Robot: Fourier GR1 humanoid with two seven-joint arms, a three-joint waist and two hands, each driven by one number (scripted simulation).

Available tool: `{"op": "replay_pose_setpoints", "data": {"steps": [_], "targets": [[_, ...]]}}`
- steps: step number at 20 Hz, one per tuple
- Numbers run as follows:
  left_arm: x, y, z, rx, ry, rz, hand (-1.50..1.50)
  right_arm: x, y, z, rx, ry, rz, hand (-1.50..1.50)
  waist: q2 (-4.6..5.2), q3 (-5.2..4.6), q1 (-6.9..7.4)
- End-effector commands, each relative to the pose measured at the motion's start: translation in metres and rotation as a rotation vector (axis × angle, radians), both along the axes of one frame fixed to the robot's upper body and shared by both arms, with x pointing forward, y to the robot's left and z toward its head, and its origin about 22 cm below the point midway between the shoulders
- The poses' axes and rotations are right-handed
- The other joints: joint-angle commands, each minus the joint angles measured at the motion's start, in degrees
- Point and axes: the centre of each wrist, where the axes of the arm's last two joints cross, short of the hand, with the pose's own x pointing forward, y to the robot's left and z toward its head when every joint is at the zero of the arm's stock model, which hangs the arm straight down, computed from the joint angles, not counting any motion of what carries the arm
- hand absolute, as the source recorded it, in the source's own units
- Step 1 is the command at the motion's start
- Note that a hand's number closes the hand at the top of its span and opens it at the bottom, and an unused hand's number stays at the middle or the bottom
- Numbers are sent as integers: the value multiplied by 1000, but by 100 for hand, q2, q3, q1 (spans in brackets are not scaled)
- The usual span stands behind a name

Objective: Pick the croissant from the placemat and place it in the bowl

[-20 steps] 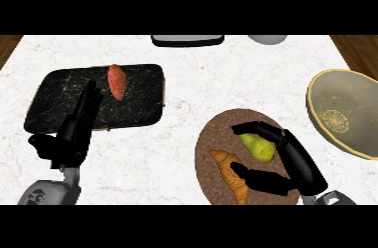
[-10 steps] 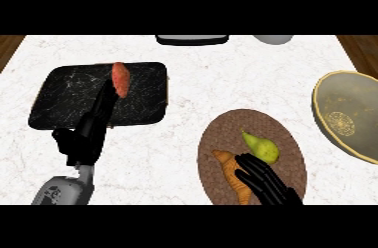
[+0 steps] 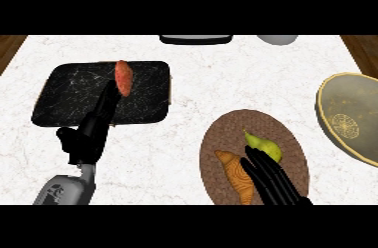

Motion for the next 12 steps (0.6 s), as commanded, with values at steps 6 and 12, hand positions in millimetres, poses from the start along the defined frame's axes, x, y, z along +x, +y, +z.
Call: {"op": "replay_pose_setpoints", "data": {"steps": [6,12], "targets": [[13,-15,15,-7,-9,-1,0,25,19,22,-191,262,-102,-150,20,8,60],[-11,8,16,-9,-6,-1,0,33,19,-5,-241,334,-83,-150,5,14,48]]}}
